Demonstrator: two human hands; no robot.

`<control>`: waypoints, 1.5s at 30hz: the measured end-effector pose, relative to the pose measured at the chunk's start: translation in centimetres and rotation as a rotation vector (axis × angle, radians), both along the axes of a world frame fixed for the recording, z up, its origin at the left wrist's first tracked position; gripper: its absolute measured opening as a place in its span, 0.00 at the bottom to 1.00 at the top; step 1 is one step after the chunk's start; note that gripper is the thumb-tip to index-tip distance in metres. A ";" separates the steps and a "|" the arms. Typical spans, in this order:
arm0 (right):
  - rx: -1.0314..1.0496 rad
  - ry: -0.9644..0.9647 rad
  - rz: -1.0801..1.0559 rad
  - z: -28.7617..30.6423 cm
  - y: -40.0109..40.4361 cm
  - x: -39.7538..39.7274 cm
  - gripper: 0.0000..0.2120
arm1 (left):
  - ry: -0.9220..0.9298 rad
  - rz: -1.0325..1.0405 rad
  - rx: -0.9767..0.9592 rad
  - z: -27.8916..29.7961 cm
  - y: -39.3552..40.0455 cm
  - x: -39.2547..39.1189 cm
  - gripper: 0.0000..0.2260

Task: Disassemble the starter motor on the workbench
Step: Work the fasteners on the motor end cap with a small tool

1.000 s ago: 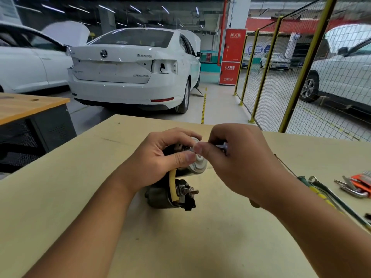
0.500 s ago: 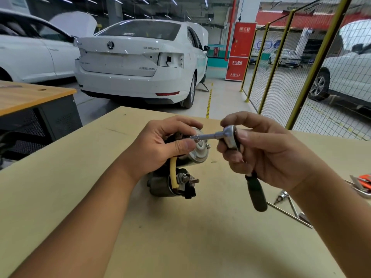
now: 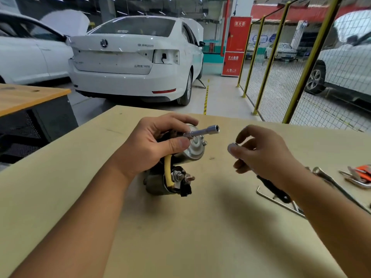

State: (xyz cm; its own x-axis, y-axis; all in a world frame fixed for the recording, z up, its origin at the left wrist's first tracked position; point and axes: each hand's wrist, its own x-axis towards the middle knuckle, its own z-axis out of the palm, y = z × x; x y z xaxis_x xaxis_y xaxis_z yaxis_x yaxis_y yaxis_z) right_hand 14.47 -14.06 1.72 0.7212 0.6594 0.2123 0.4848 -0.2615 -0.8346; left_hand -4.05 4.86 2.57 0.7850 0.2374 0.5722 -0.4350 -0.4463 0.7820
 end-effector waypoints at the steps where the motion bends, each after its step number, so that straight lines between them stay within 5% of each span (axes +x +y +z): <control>1: -0.086 -0.112 -0.031 -0.9 0.3 0.2 0.08 | -0.003 -0.007 -0.001 -0.1 0.1 0.0 0.11; 5: -0.259 -0.433 -0.081 -2.4 0.5 1.1 0.13 | -0.013 0.005 -0.003 0.0 0.3 -0.1 0.10; 15: -0.362 -0.441 -0.084 -3.5 0.5 2.3 0.16 | -0.034 0.002 -0.010 -0.2 0.1 0.1 0.11; 17: -0.193 -0.501 -0.101 -2.3 0.4 1.5 0.25 | -0.022 0.010 0.005 -0.2 0.0 0.2 0.11; 20: 0.375 -0.304 0.168 0.9 -0.1 -1.7 0.33 | 0.000 0.037 0.039 -0.4 -0.3 0.4 0.10; 25: 0.216 -0.616 0.270 2.9 0.4 -6.5 0.27 | -0.004 0.029 0.055 -0.6 -0.3 0.5 0.08; 28: 0.165 -0.571 0.249 2.8 0.5 -6.3 0.22 | 0.017 0.034 0.083 -0.7 0.1 0.5 0.12; 33: 0.168 -0.566 0.260 2.6 0.6 -6.3 0.19 | 0.212 0.081 0.160 -0.6 0.7 0.6 0.34; 37: 0.119 -0.650 0.273 2.9 0.4 -6.3 0.14 | 0.181 0.140 0.149 -0.9 0.6 0.8 0.27; 45: 0.059 -0.738 0.223 2.9 0.3 -6.2 0.12 | 0.184 0.188 0.151 -1.1 -0.1 0.9 0.29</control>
